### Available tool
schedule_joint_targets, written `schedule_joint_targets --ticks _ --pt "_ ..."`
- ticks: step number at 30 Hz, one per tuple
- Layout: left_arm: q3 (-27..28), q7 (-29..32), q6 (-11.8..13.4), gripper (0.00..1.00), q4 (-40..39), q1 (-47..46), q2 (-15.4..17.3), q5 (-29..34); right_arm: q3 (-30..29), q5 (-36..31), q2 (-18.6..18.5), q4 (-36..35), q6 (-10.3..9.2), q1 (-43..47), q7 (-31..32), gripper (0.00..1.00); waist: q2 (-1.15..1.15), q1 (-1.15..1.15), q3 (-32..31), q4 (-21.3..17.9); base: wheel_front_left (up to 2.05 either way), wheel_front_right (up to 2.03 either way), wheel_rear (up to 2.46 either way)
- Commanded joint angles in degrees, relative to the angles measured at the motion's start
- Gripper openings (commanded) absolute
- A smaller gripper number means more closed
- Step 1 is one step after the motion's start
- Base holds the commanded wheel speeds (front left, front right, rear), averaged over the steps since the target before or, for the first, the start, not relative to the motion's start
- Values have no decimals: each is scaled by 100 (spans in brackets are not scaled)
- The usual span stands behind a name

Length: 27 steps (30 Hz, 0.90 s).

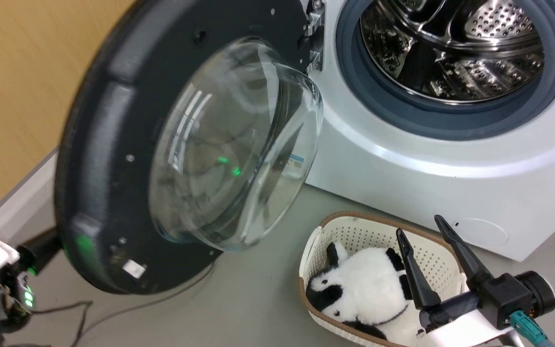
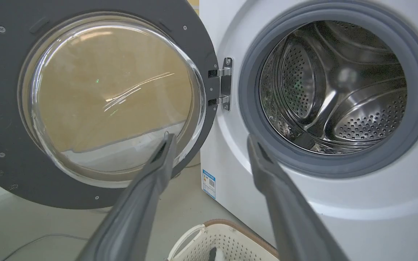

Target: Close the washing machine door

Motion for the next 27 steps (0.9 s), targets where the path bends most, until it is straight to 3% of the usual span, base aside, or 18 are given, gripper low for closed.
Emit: schedule_joint_targets --ticks 1,9,16,27 --pt "-51 105 0 0 -174 186 -62 -34 -7 67 2 4 3 -11 -25 100 0 0 -87 -23 0 0 0" --pt "-256 576 325 0 -1274 883 -431 -162 -124 232 2 -4 3 101 -25 100 0 0 -369 -185 0 0 0" --pt "-471 788 454 0 -1997 1385 -808 -244 -241 213 2 0 3 204 -25 100 0 0 -440 -436 0 0 0" --pt "-1130 679 253 0 -2506 1986 -1366 -389 -583 31 2 134 3 299 -25 100 0 0 -458 -1164 0 0 0"
